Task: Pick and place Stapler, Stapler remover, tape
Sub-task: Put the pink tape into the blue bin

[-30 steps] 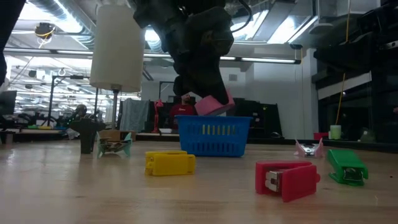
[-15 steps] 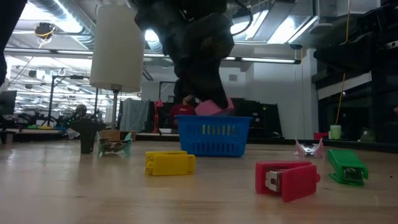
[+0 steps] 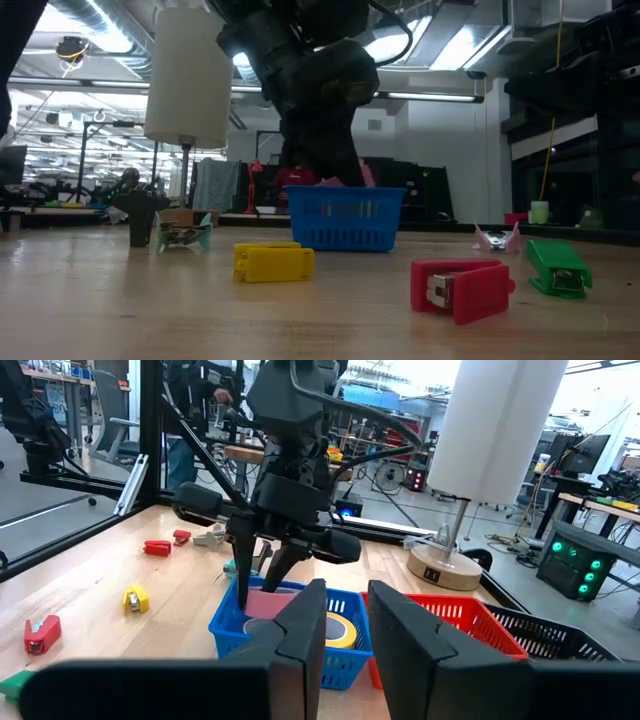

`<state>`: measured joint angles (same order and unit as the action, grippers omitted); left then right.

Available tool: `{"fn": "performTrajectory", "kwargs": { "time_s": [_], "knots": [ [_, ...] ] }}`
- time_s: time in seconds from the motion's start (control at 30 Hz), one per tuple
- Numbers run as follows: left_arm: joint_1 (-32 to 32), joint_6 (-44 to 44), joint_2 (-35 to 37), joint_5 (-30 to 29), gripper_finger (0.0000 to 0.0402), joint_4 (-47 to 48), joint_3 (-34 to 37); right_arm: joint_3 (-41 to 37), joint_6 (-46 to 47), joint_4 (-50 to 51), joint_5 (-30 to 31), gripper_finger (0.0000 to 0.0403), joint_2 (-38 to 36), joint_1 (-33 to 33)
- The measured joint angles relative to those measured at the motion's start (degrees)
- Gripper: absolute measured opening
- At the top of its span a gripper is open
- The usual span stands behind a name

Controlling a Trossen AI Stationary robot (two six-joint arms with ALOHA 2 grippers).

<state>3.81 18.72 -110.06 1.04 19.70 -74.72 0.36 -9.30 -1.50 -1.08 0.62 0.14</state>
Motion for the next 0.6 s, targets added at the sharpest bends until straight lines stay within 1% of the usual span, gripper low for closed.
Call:
{"fn": "performTrajectory", "kwargs": {
  "time_s": [0.1,0.47,0.6],
  "knots": [
    [0.2,-0.4,0.0,0.0,0.0075,0.3,0.0,0.0,0.0,0.0,0.0,0.0081,0.0,0.0],
    [2.0,-6.7,0.0,-0.1,0.0075,4.0,0.0,0.0,0.0,0.0,0.0,0.0081,0.0,0.0],
    [2.7,-8.0,0.0,-2.1,0.0075,4.3,0.0,0.0,0.0,0.0,0.0,0.0081,0.0,0.0]
  ]
}}
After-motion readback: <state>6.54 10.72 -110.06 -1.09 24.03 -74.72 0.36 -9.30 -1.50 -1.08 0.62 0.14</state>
